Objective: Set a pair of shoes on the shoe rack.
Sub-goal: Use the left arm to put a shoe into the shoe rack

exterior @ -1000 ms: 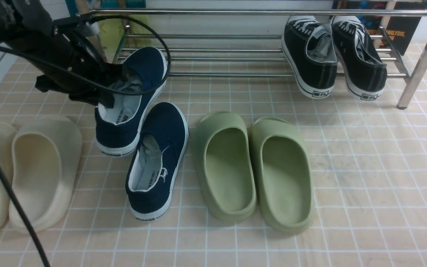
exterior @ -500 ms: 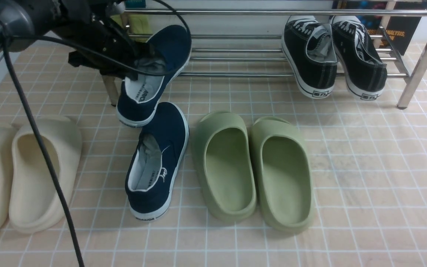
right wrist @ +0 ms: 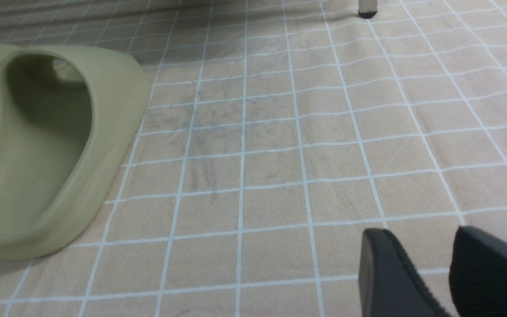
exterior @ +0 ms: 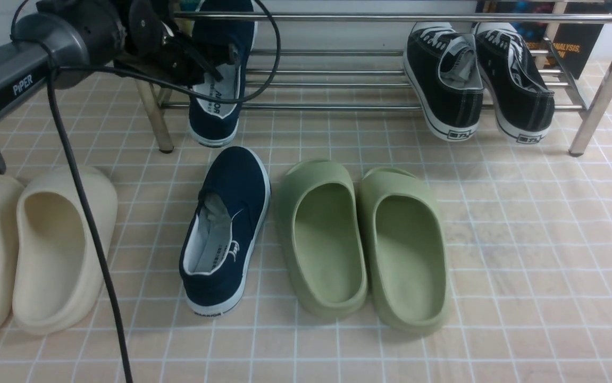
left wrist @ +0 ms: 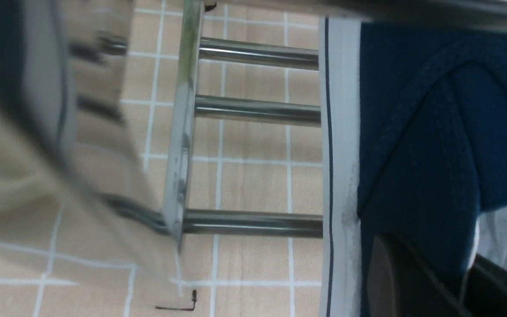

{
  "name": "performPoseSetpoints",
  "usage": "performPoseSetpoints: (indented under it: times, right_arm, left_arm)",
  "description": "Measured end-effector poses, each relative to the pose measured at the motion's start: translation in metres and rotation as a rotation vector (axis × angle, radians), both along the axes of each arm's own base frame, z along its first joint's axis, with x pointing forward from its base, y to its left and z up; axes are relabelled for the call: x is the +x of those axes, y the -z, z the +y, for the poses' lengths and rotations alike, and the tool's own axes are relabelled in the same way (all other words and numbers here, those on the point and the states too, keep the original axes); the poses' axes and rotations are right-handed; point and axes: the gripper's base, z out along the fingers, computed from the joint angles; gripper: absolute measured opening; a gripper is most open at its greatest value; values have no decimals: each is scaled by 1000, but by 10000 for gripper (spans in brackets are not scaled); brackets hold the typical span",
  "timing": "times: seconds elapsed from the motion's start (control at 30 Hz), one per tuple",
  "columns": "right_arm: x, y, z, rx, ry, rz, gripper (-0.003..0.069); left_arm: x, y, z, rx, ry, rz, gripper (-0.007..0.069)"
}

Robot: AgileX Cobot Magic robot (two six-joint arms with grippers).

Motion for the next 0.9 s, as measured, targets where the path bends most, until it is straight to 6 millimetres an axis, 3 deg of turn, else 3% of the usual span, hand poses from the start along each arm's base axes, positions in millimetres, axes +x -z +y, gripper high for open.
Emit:
performPoseSetpoints:
  times: [0.07, 0.3, 0.4, 0.5, 0.6, 0.7, 0.9]
  right_arm:
    - [0, 0, 0, 0, 0, 0, 232]
    - [0, 0, 0, 0, 0, 0, 237]
    - [0, 0, 0, 0, 0, 0, 237]
    - [0, 0, 0, 0, 0, 0, 237]
    - [0, 0, 0, 0, 0, 0, 237]
    - [0, 0, 0, 0, 0, 0, 237]
    - [0, 0, 0, 0, 0, 0, 237]
  left_arm:
    - [1, 2, -1, 1, 1, -1, 114]
    - [3, -2, -2, -2, 4, -38, 346]
    - [-1, -13, -1, 0, 4, -41, 382]
    - [-15, -44, 3, 15, 11, -68, 394]
    - [-33, -77, 7, 20, 12, -79, 377]
    - [-46, -87, 9, 48, 23, -16, 316]
    - [-58, -44, -9, 201, 159, 301, 46]
